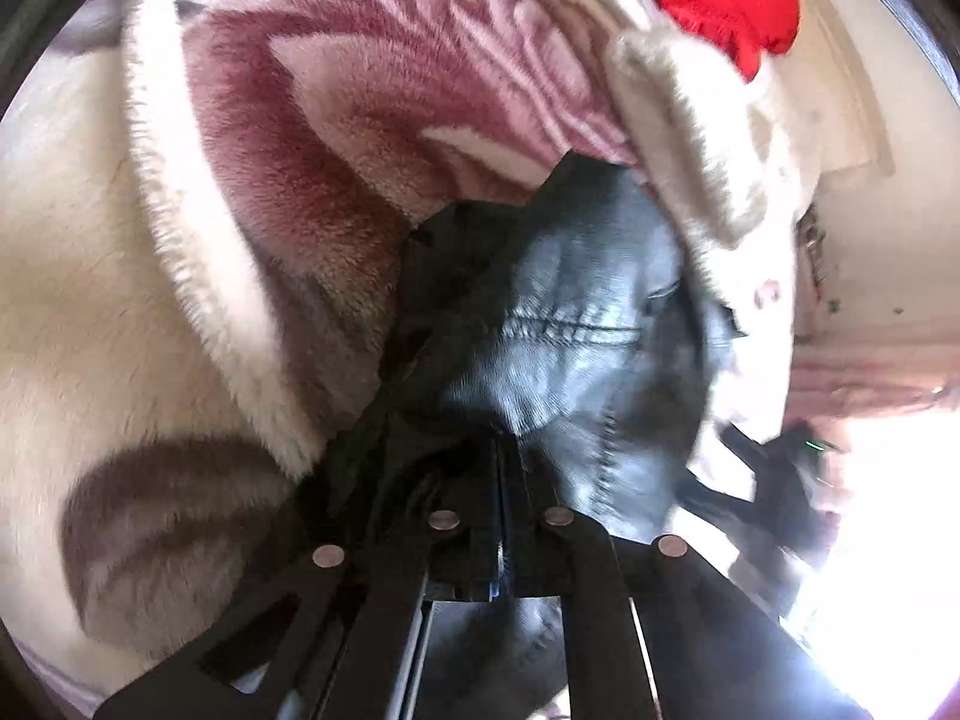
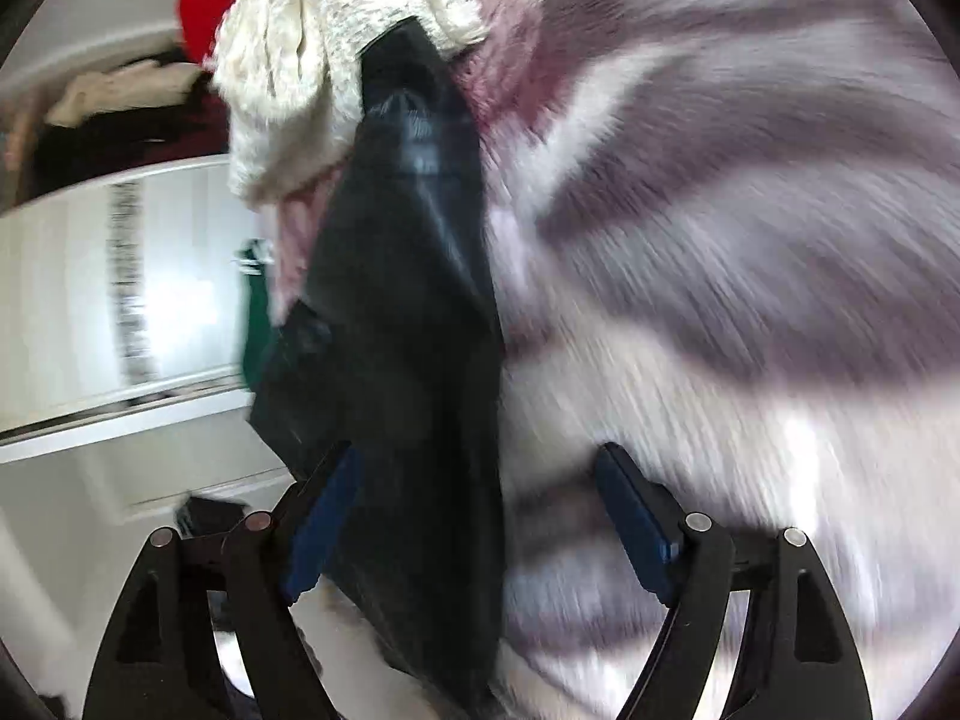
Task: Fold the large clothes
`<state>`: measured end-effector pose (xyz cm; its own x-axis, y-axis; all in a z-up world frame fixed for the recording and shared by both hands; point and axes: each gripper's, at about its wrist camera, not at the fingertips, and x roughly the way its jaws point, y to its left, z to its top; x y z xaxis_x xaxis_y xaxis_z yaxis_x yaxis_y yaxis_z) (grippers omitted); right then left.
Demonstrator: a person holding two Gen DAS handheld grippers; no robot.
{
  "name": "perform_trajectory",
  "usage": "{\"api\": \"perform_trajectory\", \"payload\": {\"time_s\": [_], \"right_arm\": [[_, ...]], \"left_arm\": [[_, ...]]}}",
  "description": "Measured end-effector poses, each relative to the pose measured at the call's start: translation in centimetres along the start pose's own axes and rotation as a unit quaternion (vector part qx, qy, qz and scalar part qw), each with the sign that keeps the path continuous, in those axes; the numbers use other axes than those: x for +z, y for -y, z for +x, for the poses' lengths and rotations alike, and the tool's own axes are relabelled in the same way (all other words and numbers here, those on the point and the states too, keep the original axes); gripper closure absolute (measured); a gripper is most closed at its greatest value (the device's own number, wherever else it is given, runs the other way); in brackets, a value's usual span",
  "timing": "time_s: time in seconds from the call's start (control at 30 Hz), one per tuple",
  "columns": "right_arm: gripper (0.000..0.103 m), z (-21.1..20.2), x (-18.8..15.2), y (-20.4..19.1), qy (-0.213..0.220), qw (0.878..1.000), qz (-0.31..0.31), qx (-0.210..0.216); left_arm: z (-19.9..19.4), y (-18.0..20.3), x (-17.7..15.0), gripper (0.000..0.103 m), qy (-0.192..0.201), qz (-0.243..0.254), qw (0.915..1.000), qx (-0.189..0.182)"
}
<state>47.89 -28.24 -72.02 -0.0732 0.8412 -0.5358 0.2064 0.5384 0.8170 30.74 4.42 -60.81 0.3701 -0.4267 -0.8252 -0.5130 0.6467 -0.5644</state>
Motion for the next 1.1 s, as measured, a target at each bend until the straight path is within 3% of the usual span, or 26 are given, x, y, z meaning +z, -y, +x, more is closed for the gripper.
{"api": "perform_trajectory", "payload": {"time_s": [0.13,0.4,0.43,0.47,0.53,0.6,0.67,0.77,0.83,0.87,0.9,0.93,1.03,1.07,1.1], "right_arm": [[0.019,1.4,2.5,-0.9,-0.009,0.995,-0.025,0.096],[0.019,8.0,4.5,-4.8,-0.121,0.984,-0.104,0.077],[0.03,8.5,4.5,-5.2,-0.123,0.983,-0.112,0.072],[0.067,8.3,4.2,-5.5,-0.116,0.984,-0.123,0.058],[0.08,7.8,3.7,-4.9,-0.093,0.989,-0.104,0.048],[0.085,4.6,2.2,-3.7,-0.031,0.996,-0.059,0.053],[0.086,1.1,0.2,-2.2,0.025,0.998,-0.013,0.062],[0.086,-5.3,-5.1,1.3,0.12,0.988,0.07,0.067],[0.081,-7.8,-7.8,3.8,0.137,0.984,0.092,0.068],[0.076,-8.4,-8.7,5.3,0.13,0.984,0.103,0.065],[0.071,-8.7,-9.1,6.9,0.121,0.984,0.115,0.062],[0.061,-8.8,-9.1,8.0,0.113,0.984,0.121,0.065],[0.055,-7.0,-8.1,10.2,0.071,0.986,0.101,0.114],[0.055,-6.4,-7.9,10.3,0.059,0.986,0.091,0.123],[0.055,-5.8,-7.3,10.2,0.046,0.987,0.077,0.133]], "left_arm": [[-0.6,0.6,-1.3,0.099,0.011,-0.002,0.9999,-0.001],[1.1,-0.3,-0.6,0.099,0.023,-0.001,0.9994,0.025],[1.3,-0.4,-0.4,0.099,0.025,-0.002,0.9994,0.026],[1.1,-0.6,-0.5,0.099,0.025,-0.001,0.9993,0.027],[1.0,-0.5,-0.5,0.099,0.024,0.0,0.9994,0.025],[0.5,0.1,-0.6,0.099,0.019,-0.003,0.9998,0.005],[0.1,1.1,-0.9,0.099,0.005,-0.001,0.9999,-0.016],[-0.4,3.4,-2.1,0.097,-0.009,0.02,0.9995,-0.023],[-0.4,4.8,-3.2,0.075,-0.016,0.038,0.9986,-0.034],[-0.3,5.2,-3.6,0.051,-0.018,0.042,0.9983,-0.037],[-0.1,5.6,-4.1,0.039,-0.018,0.046,0.9978,-0.044],[0.2,5.9,-4.7,0.039,-0.016,0.048,0.9976,-0.048],[1.8,6.3,-6.0,0.043,-0.009,0.049,0.998,-0.04],[2.2,6.2,-6.2,0.052,0.0,0.055,0.998,-0.033],[2.9,6.2,-6.5,0.08,0.01,0.066,0.9978,-0.001]]}}
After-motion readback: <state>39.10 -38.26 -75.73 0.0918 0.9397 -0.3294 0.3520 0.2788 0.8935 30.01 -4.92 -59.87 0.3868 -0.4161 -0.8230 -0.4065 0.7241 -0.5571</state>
